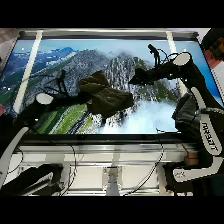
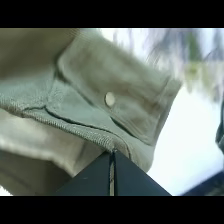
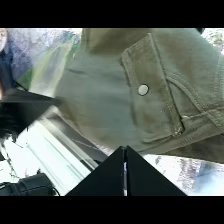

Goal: Fold the clothes and pants, and hang the long-sleeved shirts on hangers.

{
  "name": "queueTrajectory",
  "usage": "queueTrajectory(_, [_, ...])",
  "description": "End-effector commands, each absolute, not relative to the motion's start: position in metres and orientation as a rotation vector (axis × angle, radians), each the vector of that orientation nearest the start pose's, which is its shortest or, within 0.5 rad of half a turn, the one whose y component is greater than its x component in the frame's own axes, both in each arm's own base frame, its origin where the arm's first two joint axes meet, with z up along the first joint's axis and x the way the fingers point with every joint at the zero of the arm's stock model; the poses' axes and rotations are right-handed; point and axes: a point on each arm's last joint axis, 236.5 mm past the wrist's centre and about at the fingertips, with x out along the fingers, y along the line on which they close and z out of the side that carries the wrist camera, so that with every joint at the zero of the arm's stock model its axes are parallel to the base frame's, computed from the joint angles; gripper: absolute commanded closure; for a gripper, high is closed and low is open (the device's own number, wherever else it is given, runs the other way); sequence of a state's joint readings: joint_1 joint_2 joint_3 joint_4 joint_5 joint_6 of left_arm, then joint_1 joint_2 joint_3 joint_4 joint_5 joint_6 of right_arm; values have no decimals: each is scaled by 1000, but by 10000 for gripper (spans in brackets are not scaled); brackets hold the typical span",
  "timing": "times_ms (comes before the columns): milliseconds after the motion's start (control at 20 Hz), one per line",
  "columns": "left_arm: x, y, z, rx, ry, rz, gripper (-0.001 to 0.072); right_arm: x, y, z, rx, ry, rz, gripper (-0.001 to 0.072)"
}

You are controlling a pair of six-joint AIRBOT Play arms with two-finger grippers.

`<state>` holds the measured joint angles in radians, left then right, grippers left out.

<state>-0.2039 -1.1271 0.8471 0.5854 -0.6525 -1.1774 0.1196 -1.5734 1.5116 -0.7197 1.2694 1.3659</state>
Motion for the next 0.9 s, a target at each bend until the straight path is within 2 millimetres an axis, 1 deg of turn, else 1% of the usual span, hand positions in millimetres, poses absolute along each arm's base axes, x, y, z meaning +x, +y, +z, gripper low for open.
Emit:
queueTrajectory(0, [401,-173,126,-462,670,-509,692,423,233,79,519,1211,787,676])
queueTrajectory(50, [402,-165,138,-460,638,-495,692,420,231,71,429,1207,798,674])
queueTrajectory(100, [402,-155,149,-455,607,-479,692,419,224,59,327,1215,784,672])
queueTrajectory(150, [402,-148,155,-454,587,-466,692,419,212,43,213,1230,738,633])
queueTrajectory(200, [402,-141,160,-456,573,-455,692,420,200,30,95,1238,704,431])
queueTrajectory(250, [403,-137,163,-458,564,-447,692,421,188,20,-19,1240,675,194])
queueTrajectory(300, [403,-136,163,-458,562,-444,691,425,182,16,-102,1222,672,152])
queueTrajectory(350, [404,-135,163,-459,563,-442,692,429,182,15,-148,1193,683,152])
queueTrajectory(450, [404,-135,162,-460,564,-441,691,437,188,15,-181,1146,703,152])
queueTrajectory(500, [404,-135,162,-460,564,-439,691,434,192,11,-194,1154,721,151])
queueTrajectory(600, [407,-133,163,-461,553,-430,691,414,203,0,-219,1225,782,151])
queueTrajectory(650, [409,-131,164,-461,543,-423,691,404,215,-2,-244,1232,845,151])
queueTrajectory(700, [410,-129,166,-463,534,-416,691,398,227,-2,-285,1213,902,150])
queueTrajectory(750, [411,-129,166,-463,531,-414,691,397,237,-2,-345,1173,949,149])
queueTrajectory(850, [411,-129,166,-463,533,-416,691,394,255,-2,-435,1103,1020,70])
